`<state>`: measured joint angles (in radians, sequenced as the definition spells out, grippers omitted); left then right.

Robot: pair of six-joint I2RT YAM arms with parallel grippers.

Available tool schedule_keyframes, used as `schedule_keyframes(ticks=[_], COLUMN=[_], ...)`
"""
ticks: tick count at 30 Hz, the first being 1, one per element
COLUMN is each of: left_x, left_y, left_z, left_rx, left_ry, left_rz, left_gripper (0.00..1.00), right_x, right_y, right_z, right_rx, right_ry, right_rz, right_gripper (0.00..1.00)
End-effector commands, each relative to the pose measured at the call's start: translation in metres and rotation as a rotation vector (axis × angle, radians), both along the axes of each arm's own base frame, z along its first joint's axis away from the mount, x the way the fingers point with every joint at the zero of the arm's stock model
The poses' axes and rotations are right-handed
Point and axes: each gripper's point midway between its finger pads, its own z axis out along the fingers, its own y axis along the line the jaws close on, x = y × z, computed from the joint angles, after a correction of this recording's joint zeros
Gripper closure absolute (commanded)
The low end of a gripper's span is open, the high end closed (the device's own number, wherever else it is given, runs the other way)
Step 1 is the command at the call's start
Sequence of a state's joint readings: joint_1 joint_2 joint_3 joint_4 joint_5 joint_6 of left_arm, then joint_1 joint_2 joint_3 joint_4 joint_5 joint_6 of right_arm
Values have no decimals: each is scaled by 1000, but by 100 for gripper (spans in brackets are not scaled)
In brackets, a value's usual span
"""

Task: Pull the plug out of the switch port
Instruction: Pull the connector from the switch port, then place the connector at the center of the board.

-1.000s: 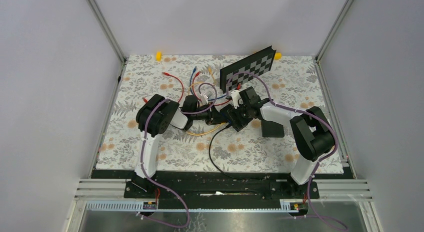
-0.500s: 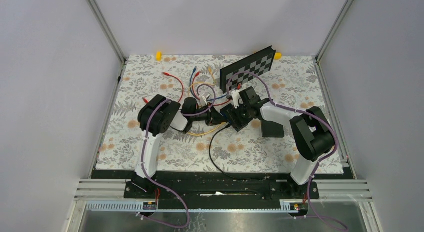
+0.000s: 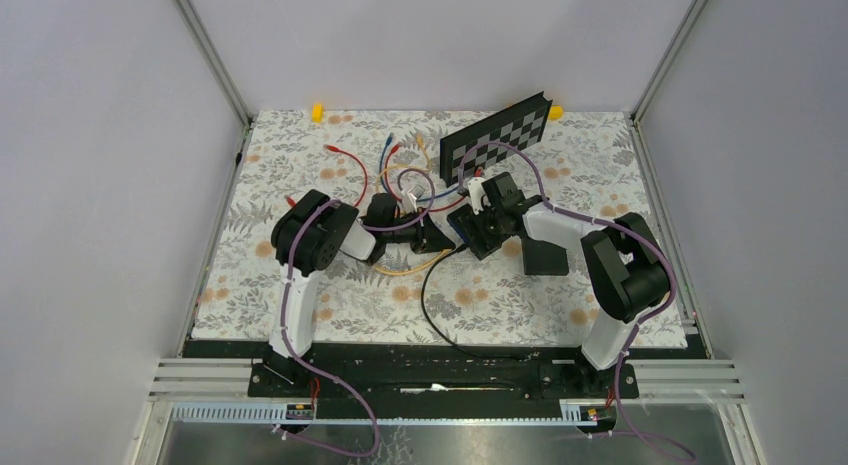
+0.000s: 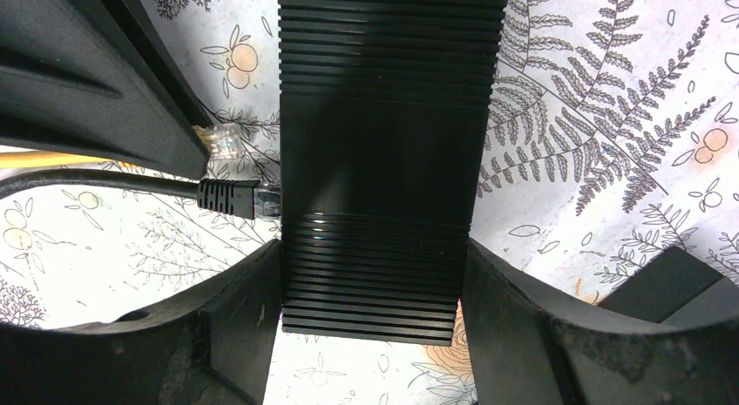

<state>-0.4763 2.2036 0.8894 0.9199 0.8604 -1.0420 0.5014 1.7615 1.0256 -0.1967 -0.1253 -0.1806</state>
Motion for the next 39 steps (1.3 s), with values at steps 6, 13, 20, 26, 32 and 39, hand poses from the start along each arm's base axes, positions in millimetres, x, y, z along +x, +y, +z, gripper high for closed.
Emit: schedule_keyframes(ticks=[6,13,20,26,32,39], left_x=[3,10,7,1,2,42], left_y=[1,2,11,29,56,113], left_z=[4,45,95,127,172,214], left_rx=[83,111,129,221,254,339], left_ry=[-105,-266,-436,-610,-750,-855], left_rz=[-72,-131,-198,-259,-227,-10], left_gripper=[100,100,100,100,100,100], right_x=[-6,-3,-2,0,-1,-2], right_y=[-1,-2,-2,-2,-1,-2], right_z=[-8,-3,-1,6,6,7], right_rx=[-8,-17,-17,-10,-7,-8], right_ry=[46,26,17,-2,1,-1], right_rz=[49,57,57,57,58,60], right_gripper=[100,100,100,100,100,100])
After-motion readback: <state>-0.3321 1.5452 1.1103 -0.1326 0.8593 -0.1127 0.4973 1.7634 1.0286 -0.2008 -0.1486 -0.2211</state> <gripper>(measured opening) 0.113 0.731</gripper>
